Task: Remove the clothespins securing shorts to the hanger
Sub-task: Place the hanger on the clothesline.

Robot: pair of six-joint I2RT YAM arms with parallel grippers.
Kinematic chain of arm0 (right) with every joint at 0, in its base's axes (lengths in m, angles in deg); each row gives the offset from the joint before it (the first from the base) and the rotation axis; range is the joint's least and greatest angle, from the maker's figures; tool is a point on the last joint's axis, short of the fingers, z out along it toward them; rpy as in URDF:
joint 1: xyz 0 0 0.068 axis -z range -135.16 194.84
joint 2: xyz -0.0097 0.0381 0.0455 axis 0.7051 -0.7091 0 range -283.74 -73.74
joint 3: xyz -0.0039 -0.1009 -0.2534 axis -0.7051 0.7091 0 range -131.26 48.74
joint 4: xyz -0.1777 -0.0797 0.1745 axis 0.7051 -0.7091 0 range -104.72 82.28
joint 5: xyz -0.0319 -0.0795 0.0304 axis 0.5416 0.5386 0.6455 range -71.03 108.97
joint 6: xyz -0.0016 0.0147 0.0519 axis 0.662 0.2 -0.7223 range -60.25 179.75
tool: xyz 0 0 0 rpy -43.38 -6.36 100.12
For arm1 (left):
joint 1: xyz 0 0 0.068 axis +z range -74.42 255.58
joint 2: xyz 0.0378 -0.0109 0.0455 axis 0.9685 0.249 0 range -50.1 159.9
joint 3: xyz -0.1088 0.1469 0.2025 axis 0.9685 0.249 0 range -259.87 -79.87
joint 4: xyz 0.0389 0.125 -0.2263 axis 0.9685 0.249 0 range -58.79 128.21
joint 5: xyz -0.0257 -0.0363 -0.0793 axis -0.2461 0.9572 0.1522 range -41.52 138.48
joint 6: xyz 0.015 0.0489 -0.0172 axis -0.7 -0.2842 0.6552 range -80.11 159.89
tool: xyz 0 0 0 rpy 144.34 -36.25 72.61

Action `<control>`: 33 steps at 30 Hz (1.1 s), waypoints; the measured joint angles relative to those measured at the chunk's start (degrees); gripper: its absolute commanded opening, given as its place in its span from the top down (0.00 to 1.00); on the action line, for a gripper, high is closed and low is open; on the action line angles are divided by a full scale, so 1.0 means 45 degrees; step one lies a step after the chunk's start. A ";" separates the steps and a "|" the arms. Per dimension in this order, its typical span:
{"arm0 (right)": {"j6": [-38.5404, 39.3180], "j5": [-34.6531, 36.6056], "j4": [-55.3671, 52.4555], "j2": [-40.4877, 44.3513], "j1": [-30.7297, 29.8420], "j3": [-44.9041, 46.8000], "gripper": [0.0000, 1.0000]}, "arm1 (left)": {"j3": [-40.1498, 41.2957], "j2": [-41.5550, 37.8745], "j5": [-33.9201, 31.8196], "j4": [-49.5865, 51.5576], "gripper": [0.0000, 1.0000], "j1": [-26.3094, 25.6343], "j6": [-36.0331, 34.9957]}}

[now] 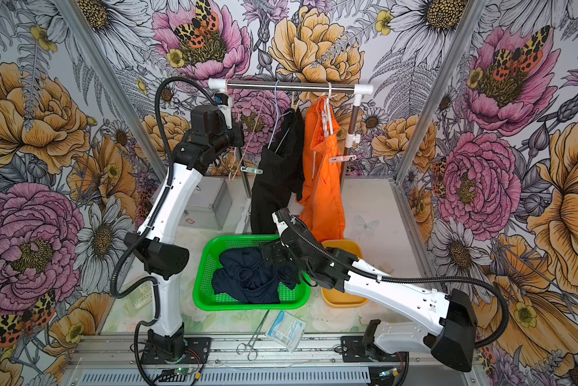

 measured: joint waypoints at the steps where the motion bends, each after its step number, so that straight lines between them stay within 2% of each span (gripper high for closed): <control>1: 0.0005 0.0015 0.0005 0.0024 0.0000 0.0000 0.00 | 0.0194 -0.0121 0.0044 0.0010 0.47 0.0010 0.0029; 6: 0.0005 0.0219 0.0024 0.0160 0.0044 0.0000 0.00 | 0.1661 -0.1151 0.0408 -0.0170 0.40 0.0019 0.0291; 15: 0.0005 0.0743 0.0049 0.0359 0.0233 0.0000 0.00 | 0.4386 -0.3798 0.1175 -0.0903 0.37 -0.0063 0.0384; 23: -0.0097 0.1292 0.0073 0.0491 0.0563 0.0000 0.00 | 0.7359 -0.6674 0.1690 -0.2021 0.46 -0.0345 0.0389; 28: -0.0325 0.1535 0.0097 0.0491 0.0738 0.0068 0.00 | 0.7558 -0.7300 0.2050 -0.2409 0.52 -0.0874 0.0325; 33: -0.0481 0.1719 0.0087 0.0486 0.0811 0.0306 0.00 | 0.6858 -0.6766 0.2686 -0.2531 0.57 -0.1496 0.0223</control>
